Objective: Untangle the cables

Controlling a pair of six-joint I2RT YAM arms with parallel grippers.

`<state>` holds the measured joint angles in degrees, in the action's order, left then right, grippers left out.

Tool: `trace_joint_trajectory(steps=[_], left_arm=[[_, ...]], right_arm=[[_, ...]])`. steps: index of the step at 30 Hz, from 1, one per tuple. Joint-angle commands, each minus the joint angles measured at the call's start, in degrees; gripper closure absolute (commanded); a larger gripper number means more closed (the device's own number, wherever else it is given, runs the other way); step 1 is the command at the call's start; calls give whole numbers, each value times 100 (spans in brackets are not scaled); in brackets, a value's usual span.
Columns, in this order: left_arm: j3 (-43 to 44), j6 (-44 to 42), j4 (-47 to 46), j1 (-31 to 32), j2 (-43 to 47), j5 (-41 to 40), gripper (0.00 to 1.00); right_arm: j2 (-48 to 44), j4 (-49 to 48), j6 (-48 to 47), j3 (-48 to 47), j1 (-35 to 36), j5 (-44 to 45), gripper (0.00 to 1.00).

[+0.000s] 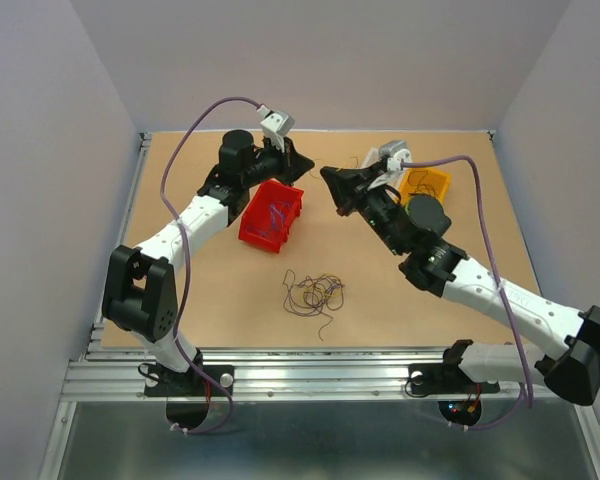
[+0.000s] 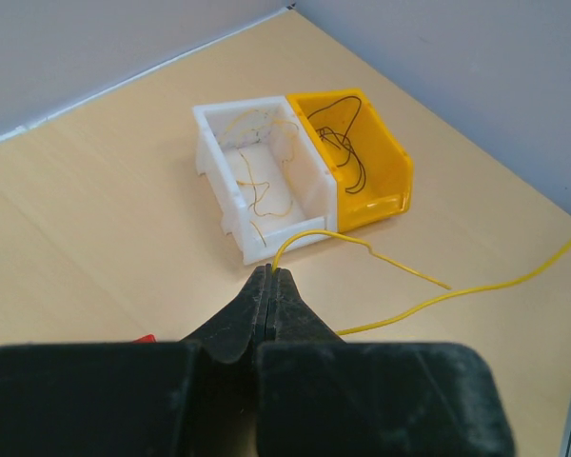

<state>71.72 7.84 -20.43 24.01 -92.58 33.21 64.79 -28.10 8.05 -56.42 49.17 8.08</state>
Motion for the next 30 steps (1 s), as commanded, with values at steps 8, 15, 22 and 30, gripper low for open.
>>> trace_joint_trajectory(steps=[8, 15, 22, 30], left_arm=[[-106, -186, -392, 192, 47, 54, 100], [201, -563, 38, 393, -146, 1, 100], [544, -1336, 697, 719, -358, -920, 100], [747, -1776, 979, 1026, -586, -1352, 100]], right_arm=[[1447, 1034, 1058, -1318, -1883, -1357, 100], [2151, 1096, 584, -1337, -2174, -2020, 99], [1503, 185, 539, 320, -2227, -1969, 96], [1185, -274, 521, 1405, -2298, -2161, 94]])
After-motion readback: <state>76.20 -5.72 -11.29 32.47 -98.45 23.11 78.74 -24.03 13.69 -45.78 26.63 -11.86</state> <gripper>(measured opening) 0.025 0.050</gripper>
